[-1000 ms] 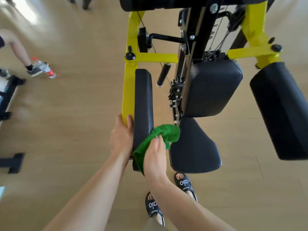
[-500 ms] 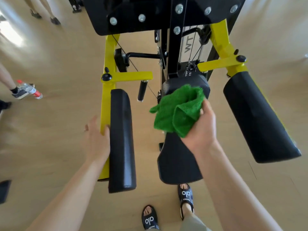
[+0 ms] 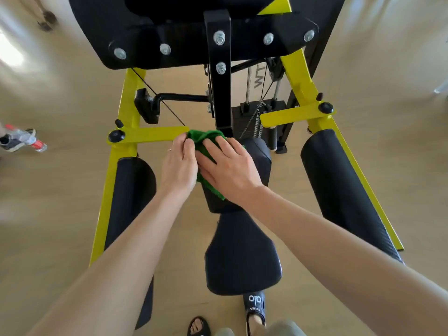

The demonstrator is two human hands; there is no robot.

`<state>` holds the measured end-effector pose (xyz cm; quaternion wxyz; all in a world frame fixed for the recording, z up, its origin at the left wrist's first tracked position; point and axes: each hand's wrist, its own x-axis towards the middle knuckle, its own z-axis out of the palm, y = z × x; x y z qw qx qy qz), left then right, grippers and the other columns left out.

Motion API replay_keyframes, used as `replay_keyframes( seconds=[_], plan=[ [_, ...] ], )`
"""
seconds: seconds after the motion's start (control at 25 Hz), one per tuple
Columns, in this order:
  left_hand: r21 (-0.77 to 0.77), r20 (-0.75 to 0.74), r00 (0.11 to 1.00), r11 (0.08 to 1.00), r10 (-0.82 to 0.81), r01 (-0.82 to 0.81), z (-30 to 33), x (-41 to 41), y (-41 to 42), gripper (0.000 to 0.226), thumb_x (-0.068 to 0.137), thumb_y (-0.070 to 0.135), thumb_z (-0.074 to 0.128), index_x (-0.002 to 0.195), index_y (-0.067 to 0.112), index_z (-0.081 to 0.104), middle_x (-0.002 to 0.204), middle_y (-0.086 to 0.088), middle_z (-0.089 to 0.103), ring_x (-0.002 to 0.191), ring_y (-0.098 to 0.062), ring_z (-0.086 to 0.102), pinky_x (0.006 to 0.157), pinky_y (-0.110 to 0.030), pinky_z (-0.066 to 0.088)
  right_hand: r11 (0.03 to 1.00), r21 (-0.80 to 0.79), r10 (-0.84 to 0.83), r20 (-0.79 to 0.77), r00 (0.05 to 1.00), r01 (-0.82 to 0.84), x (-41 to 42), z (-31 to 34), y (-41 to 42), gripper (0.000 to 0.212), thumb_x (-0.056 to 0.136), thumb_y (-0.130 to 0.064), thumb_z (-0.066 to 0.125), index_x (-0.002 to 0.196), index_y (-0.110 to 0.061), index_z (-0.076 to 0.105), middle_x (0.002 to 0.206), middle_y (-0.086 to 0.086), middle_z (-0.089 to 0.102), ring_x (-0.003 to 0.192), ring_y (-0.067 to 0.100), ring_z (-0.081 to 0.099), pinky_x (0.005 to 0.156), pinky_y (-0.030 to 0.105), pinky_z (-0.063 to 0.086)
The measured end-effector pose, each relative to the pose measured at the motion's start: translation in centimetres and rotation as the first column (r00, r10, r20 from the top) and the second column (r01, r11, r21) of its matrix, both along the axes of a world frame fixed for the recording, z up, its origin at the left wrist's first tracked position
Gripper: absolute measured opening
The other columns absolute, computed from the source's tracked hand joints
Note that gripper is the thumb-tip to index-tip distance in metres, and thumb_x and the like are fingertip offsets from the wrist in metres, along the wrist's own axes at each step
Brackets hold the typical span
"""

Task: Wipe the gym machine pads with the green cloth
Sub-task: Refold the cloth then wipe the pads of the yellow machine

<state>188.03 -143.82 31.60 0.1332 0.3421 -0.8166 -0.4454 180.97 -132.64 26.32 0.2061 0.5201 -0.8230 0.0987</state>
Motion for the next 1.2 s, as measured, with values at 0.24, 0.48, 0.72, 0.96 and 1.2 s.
replay_keyframes(
  seconds=[0.24, 0.48, 0.72, 0.96, 1.2],
  plan=[
    [0.195, -0.004, 1.0, 0.98, -0.024, 0.025, -2.4, -2.6, 2.3, 0.049, 0.105, 0.044, 0.02, 0.135, 0.027, 0.054, 0.128, 0.003, 0.056, 0.129, -0.022, 0.047, 0.109, -0.039, 0.036, 0.903, -0.337, -0.189, 0.25, 0.95, 0.268, -5.2, -0.6, 6.5, 0.027, 0.104, -0.023, 0.047, 0.097, -0.007, 0.067, 0.101, 0.009, 0.068, 0.091, 0.026, 0.062, 0.081, 0.038, 0.05],
    [0.093, -0.04, 0.999, 0.996, 0.004, -0.001, -3.9, -3.2, 2.5, 0.046, 0.103, 0.043, 0.02, 0.122, 0.029, 0.059, 0.123, 0.004, 0.057, 0.119, -0.021, 0.052, 0.104, -0.048, 0.045, 0.358, -0.174, 0.048, 0.985, 0.168, 0.917, -1.7, -1.8, 5.4, 0.03, 0.107, -0.023, 0.035, 0.083, -0.012, 0.049, 0.084, 0.0, 0.053, 0.076, 0.015, 0.049, 0.074, 0.032, 0.04],
    [0.142, -0.065, 0.996, 0.988, 0.064, -0.054, -3.9, -3.5, 2.6, 0.047, 0.103, 0.04, 0.022, 0.108, 0.023, 0.065, 0.108, -0.001, 0.065, 0.105, -0.018, 0.059, 0.091, -0.035, 0.049, 0.844, -0.446, -0.193, 0.263, 0.945, 0.297, -2.0, -1.9, 4.4, 0.03, 0.102, -0.022, 0.048, 0.119, -0.011, 0.071, 0.127, 0.007, 0.066, 0.119, 0.031, 0.056, 0.106, 0.041, 0.038],
    [0.178, -0.055, 0.988, 0.975, 0.144, -0.132, -3.8, -3.6, 3.1, 0.051, 0.104, 0.044, 0.022, 0.107, 0.02, 0.066, 0.106, -0.003, 0.066, 0.102, -0.018, 0.059, 0.093, -0.036, 0.046, 0.926, -0.376, -0.059, -0.109, 0.992, 0.014, -4.0, -2.6, 4.5, 0.029, 0.102, -0.023, 0.052, 0.12, -0.012, 0.073, 0.122, 0.006, 0.071, 0.113, 0.031, 0.066, 0.099, 0.042, 0.048],
    [0.105, 0.013, 0.996, 0.99, 0.093, -0.094, -3.0, -3.5, 3.3, 0.043, 0.108, 0.036, 0.02, 0.11, 0.016, 0.058, 0.09, 0.009, 0.055, 0.082, 0.003, 0.051, 0.065, 0.001, 0.035, 0.676, -0.596, -0.194, 0.423, 0.885, 0.434, -3.3, -3.8, 3.8, 0.037, 0.105, -0.022, 0.039, 0.114, -0.005, 0.07, 0.12, 0.01, 0.067, 0.11, 0.031, 0.057, 0.096, 0.038, 0.045]
  ],
)
